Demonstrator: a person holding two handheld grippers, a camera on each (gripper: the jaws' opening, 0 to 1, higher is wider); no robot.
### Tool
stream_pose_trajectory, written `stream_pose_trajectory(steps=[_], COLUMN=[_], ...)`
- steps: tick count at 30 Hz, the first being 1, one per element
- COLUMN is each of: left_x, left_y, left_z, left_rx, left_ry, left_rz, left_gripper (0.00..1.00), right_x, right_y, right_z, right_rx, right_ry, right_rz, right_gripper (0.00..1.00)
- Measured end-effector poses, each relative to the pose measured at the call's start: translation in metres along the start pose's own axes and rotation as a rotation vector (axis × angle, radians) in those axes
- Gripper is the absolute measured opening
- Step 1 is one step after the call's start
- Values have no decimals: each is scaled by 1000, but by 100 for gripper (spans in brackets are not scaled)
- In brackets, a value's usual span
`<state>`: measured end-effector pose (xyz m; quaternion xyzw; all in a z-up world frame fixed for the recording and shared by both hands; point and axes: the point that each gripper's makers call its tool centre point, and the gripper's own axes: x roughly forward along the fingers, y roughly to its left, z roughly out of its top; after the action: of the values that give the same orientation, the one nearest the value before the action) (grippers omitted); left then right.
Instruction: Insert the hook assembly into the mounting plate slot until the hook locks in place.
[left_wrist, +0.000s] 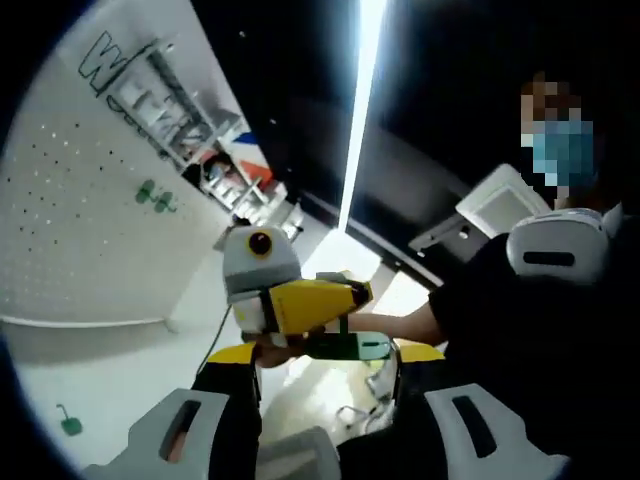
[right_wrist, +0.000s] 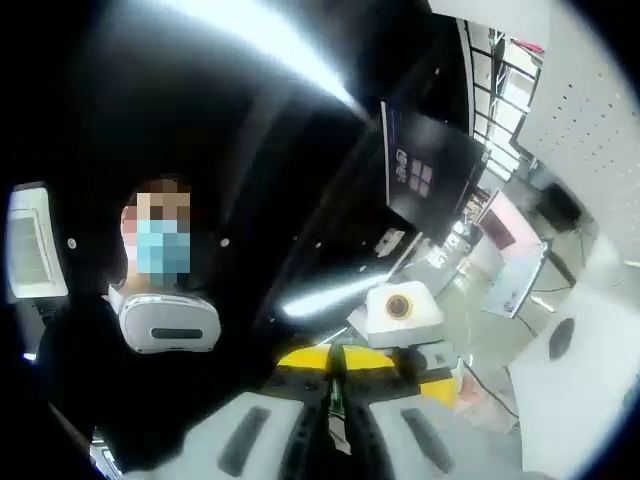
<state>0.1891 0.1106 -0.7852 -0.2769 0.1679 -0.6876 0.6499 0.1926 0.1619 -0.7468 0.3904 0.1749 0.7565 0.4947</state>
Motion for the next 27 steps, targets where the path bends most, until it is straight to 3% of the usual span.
stream_pose_trajectory(steps=[7, 14, 20, 27], left_x=[3, 5, 4, 4], left_y=[0, -3, 12, 34], left_z=[4, -4, -12, -39], left_rx=[-32, -32, -15, 1], left_ry=[-12, 13, 37, 145], left_rz=[-21, -41, 32, 127], left_gripper=[44, 34, 33, 33], right_x=[-1, -6, -13, -25], right_y=[-2, -5, -18, -41], right_z=[2, -4, -7, -28], right_rx=[-10, -4, -45, -79], right_ry=[-7, -1, 20, 116], right_rz=[-4, -16, -89, -196], right_gripper=[0, 0, 0, 1])
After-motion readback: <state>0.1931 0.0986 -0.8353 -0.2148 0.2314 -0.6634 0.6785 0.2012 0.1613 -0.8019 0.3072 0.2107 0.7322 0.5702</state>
